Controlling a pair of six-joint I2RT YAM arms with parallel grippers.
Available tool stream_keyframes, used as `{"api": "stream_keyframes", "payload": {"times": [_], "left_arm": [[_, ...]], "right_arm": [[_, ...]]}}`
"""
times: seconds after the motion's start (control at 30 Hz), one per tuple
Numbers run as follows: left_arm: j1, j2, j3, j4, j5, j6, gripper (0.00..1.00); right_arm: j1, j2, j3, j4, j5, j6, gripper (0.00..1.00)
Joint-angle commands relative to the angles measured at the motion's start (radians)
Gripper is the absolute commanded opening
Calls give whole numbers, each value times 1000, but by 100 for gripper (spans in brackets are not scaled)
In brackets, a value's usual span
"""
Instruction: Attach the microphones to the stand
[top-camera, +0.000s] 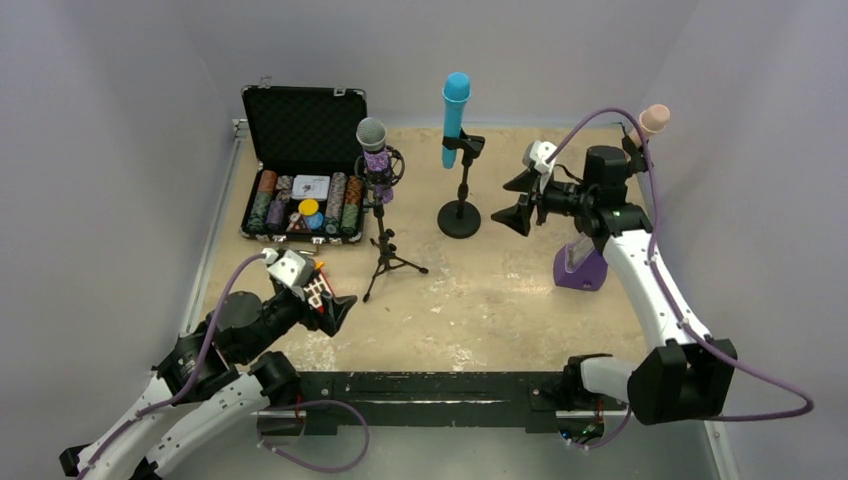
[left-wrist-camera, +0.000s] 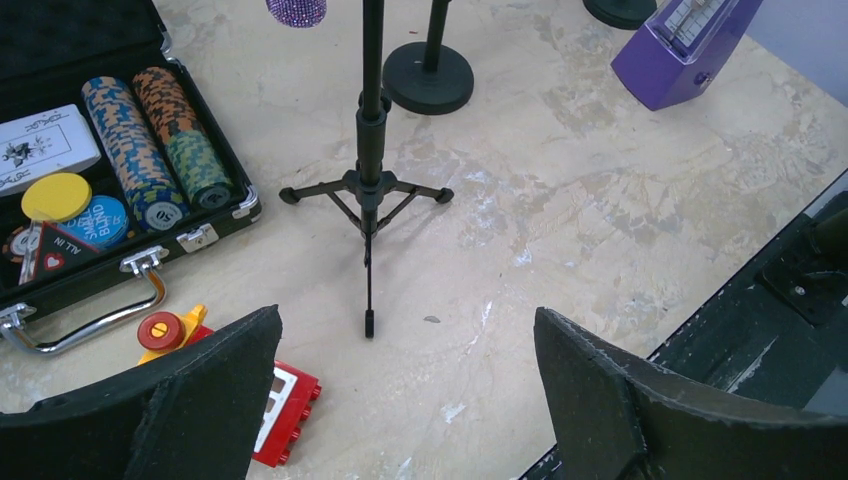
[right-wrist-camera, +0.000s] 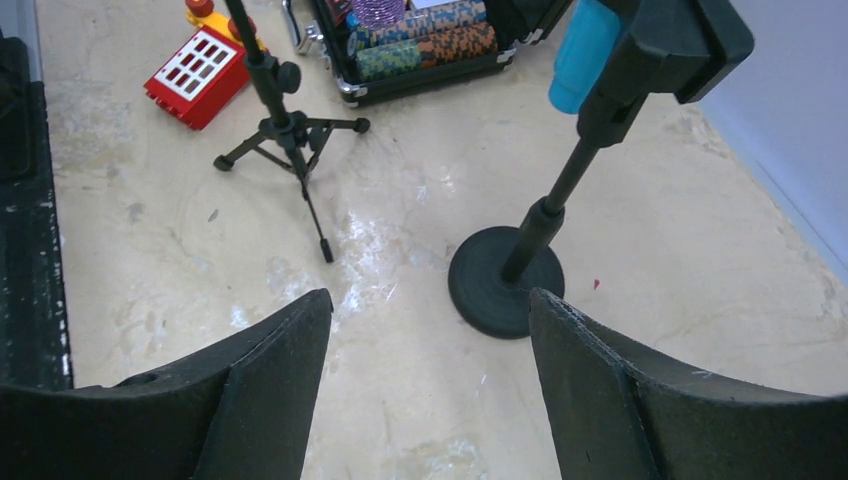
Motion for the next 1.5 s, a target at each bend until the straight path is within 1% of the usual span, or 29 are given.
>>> {"api": "stream_keyframes", "payload": {"times": [0.0,0.07,0.2,0.27,0.33,0.43,0.6,0.77,0.9,1.1,1.47], "left_arm": [[3,-13,38,-26,-6,-64,100],[2,-14,44,-36,-16,-85,100],[3,-23,72,-61,-39,-125,100],[3,-30,97,-78,-58,-140,100],[3,-39,113,-96,-86,-144,100],[3,-43,118,-107,-142,-134,100],[3,-4,126,-110,-254,-85,100],[3,50,161,-137,-308,-61,100],[3,35,162,-138,-316,-56,100],[3,19,154,-164,-303,-72,100],[3,13,136,-152,-288,-68,100]], "right_arm": [[-4,-115,21,-222,35,-85,76],[-4,-176,31,-291,68,-90,77],[-8,-306,33,-352,152,-40,82],[-13,-363,36,-366,218,2,87],[-28,-416,38,-375,275,48,89],[-74,-478,38,-371,259,125,91],[-82,-556,15,-298,291,291,94],[-82,-582,-1,-247,445,438,96],[-82,-601,-14,-226,511,483,98],[-82,-603,-21,-234,494,490,99],[-85,-606,-46,-231,465,486,99]]}}
